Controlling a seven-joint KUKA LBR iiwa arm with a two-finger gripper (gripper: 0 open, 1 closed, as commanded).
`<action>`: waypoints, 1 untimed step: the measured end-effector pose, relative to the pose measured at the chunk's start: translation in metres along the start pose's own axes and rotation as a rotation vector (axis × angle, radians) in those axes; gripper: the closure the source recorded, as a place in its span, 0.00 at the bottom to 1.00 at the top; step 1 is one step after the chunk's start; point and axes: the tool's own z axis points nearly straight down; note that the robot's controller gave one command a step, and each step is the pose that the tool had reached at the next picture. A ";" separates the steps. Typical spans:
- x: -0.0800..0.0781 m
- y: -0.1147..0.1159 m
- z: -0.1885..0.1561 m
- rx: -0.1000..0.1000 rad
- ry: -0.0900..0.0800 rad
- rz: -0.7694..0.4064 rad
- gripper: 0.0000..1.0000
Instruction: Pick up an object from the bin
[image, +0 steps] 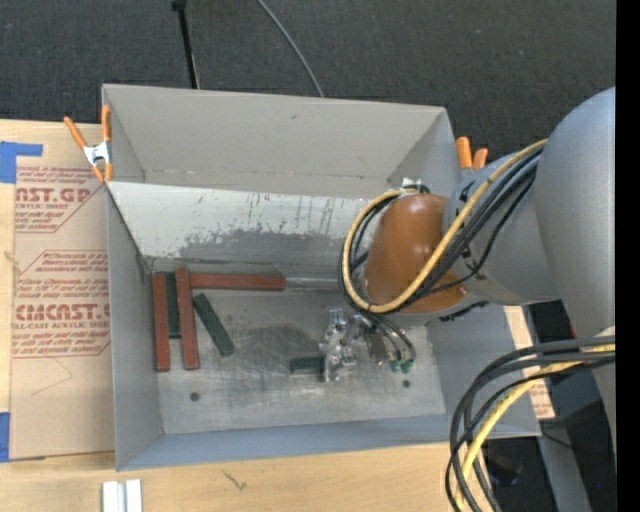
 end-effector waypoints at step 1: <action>0.004 0.001 -0.009 -0.004 0.022 -0.001 1.00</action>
Offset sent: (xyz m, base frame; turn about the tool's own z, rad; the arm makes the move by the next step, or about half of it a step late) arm 0.0002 -0.0001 0.0264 0.0001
